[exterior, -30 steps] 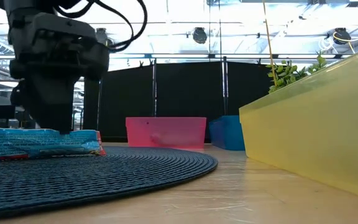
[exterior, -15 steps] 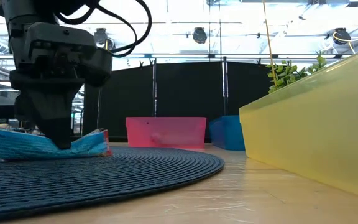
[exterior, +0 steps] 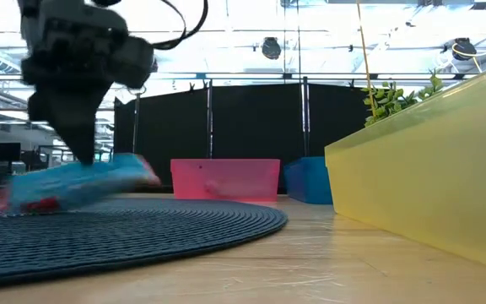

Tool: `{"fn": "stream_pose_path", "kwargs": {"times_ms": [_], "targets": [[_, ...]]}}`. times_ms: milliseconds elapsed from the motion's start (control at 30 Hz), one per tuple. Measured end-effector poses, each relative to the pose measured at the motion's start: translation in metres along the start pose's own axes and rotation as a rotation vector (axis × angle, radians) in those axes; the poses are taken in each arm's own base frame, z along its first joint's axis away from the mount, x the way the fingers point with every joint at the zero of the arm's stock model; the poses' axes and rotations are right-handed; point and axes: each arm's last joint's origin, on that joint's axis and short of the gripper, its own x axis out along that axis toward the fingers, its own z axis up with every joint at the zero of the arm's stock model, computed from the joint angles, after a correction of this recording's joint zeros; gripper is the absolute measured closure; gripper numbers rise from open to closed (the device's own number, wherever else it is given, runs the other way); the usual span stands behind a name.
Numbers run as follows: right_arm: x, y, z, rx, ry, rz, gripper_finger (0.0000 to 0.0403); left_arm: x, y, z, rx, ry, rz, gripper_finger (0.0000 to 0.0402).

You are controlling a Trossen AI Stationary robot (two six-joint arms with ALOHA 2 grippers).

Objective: Pick and place Granola Bars by type
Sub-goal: Put the red granola bar into the red bin

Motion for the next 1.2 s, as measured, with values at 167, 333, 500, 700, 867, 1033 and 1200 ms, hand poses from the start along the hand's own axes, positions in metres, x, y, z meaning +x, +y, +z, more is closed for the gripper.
{"fn": "stream_pose_path", "kwargs": {"times_ms": [167,333,500,700,867,1033,1200], "targets": [[0.0,0.0,0.0,-0.01,0.0,0.0,0.0264,-0.017,0.0,0.007,0.021,-0.032,-0.003,0.04],[0.0,0.0,0.0,-0.011,-0.001,0.0,0.0264,-0.019,0.001,0.011,0.026,-0.039,-0.004,0.0401],[0.0,0.0,0.0,-0.008,-0.003,0.001,0.0264,-0.019,0.002,0.011,0.056,-0.01,-0.019,0.0401],[0.0,0.0,0.0,-0.006,-0.003,0.001,0.0264,-0.02,-0.001,0.003,0.147,0.126,-0.089,0.0371],[0.0,0.0,0.0,-0.006,-0.003,0.001,0.0264,-0.021,0.004,-0.005,0.193,0.29,-0.097,0.0327],[0.0,0.0,0.0,-0.007,-0.002,0.001,0.0264,-0.024,0.002,-0.006,0.279,0.339,-0.147,0.0273],[0.0,0.0,0.0,-0.007,0.002,-0.001,0.0264,-0.03,-0.004,-0.001,0.315,0.256,-0.136,0.0226]]}}
